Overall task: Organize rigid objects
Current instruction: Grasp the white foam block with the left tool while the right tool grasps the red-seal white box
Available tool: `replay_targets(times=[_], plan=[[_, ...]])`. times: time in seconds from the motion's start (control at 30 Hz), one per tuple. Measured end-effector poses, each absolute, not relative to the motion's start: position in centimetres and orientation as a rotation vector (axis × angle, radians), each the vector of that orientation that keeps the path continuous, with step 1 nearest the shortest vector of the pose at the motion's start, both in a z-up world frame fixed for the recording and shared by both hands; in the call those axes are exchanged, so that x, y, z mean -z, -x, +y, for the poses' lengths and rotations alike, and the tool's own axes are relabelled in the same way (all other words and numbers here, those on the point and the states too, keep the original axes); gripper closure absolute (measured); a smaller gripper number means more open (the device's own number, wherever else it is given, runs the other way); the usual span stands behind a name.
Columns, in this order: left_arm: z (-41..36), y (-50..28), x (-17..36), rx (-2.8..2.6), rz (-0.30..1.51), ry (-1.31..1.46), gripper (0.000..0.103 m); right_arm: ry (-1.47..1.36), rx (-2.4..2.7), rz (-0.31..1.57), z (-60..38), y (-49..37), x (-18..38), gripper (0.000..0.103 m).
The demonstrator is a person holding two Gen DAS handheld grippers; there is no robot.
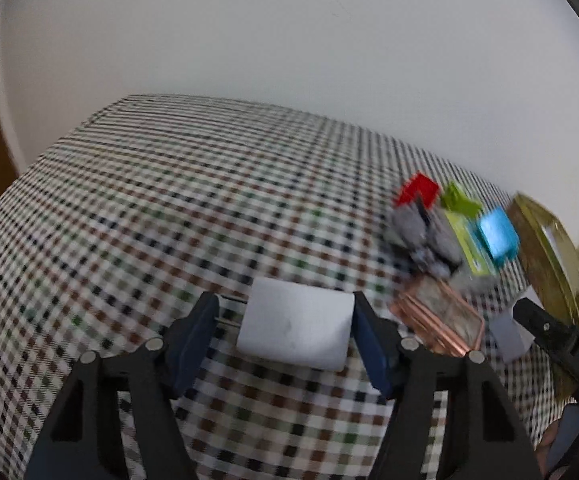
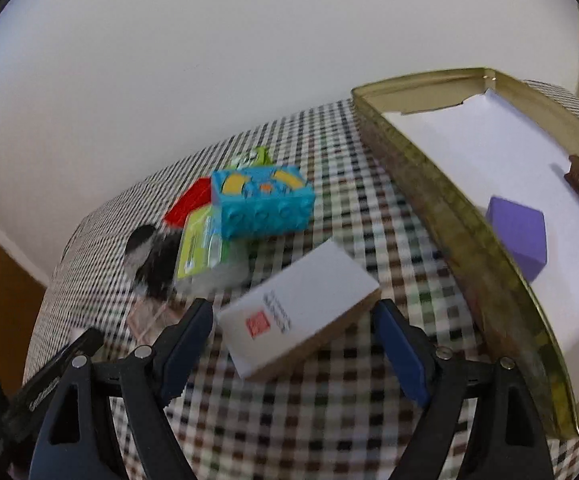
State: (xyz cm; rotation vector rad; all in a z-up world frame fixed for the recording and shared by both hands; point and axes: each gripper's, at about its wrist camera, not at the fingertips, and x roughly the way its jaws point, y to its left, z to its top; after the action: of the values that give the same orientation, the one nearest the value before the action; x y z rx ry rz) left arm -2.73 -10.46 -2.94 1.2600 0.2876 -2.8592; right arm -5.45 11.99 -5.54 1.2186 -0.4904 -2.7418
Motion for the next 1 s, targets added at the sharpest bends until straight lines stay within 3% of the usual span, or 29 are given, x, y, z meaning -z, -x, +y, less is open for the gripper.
replay_targets(times=[0.1, 0.37, 0.57, 0.8, 1.0], plan=[[-10.6, 2.7, 2.7, 2.862, 0.288, -1.232, 0.037, -1.227, 2.743, -0.479, 11.4, 6.5, 5.6, 0.019], [-10.5, 2.6, 2.8, 2.881, 0.277, -1.238, 0.037, -1.267, 2.711, -0.138, 8.0, 8.5, 5.6, 0.021], [-10.7, 2.8, 3.0, 2.881, 0.296, -1.233, 0.037, -1.269, 2.72, 0.001, 9.0, 7.4, 5.4, 0.059], [-10.3, 2.0, 2.1, 2.938, 0.273, -1.15, 0.037, -1.161, 2.658, -0.15, 11.3, 5.7, 4.6, 0.06], [-9.6, 0.5, 0.5, 3.003, 0.225, -0.954, 0.037, -0.873, 2.722, -0.134, 11.7, 2.7, 1.4, 0.06]])
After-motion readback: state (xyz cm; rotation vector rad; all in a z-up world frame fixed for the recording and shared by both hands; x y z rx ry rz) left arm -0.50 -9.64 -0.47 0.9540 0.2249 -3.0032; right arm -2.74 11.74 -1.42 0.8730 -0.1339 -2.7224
